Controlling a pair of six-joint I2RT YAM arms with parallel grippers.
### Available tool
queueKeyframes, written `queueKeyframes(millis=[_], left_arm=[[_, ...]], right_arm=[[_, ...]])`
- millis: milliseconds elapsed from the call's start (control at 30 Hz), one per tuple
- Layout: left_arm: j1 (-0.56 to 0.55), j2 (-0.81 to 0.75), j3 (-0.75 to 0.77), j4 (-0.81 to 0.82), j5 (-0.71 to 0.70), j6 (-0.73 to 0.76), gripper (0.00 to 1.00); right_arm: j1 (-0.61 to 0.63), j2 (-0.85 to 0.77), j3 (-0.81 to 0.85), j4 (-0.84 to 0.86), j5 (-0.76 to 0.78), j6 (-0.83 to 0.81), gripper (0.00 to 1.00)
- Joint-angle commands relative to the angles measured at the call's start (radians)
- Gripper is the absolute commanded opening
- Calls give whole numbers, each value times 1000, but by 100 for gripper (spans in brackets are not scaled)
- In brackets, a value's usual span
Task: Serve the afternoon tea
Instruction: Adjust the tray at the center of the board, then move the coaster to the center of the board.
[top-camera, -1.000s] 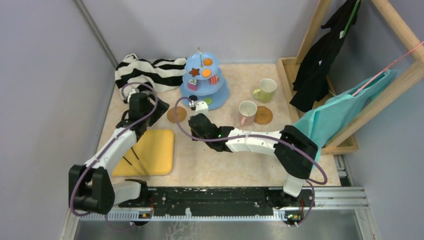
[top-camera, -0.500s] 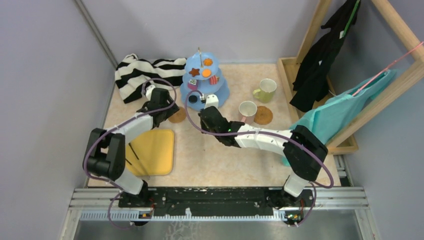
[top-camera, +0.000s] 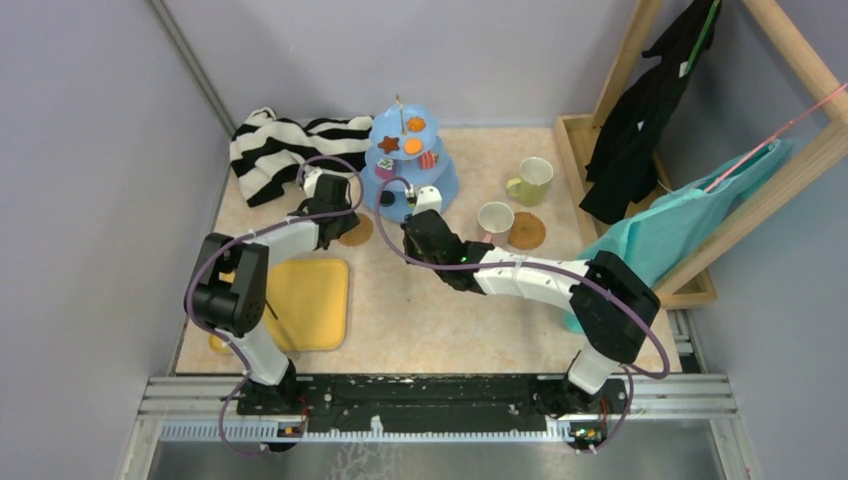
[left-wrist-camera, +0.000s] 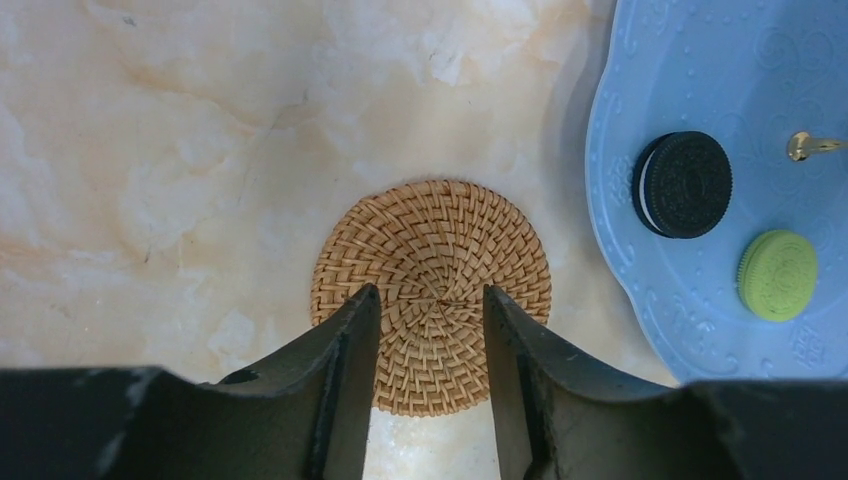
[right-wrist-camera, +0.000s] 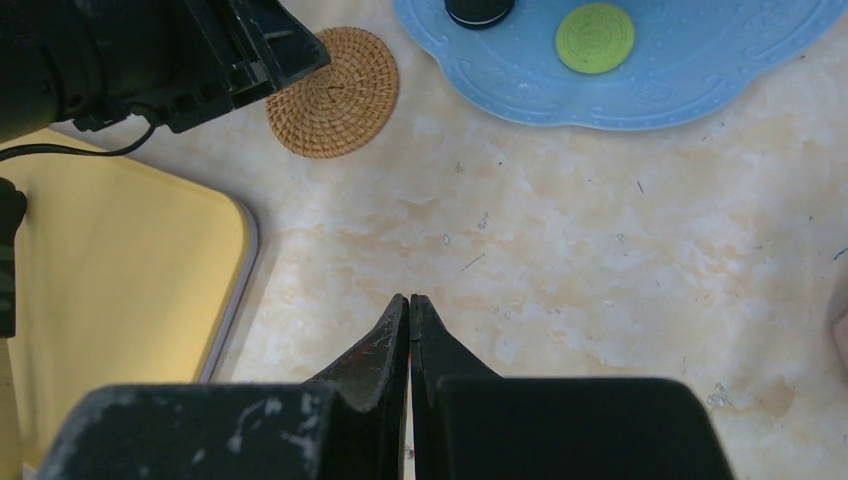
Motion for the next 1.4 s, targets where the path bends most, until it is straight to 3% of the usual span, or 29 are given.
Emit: queueKeyframes(millis=[0, 267, 933, 1367], left_arm=[[-11, 31, 35, 34, -23, 28, 46], [-31, 94, 46, -25, -38, 10, 38], [-163, 15, -107, -84, -69, -106, 38], [-323, -9, -120, -109, -90, -138, 38]], right_arm=[[-12, -54, 1, 65, -10, -10, 0], [-16, -79, 3, 45, -9, -13, 0], [-16, -189, -44, -22, 63, -11, 1], [-57, -317, -75, -134, 181, -8, 3]])
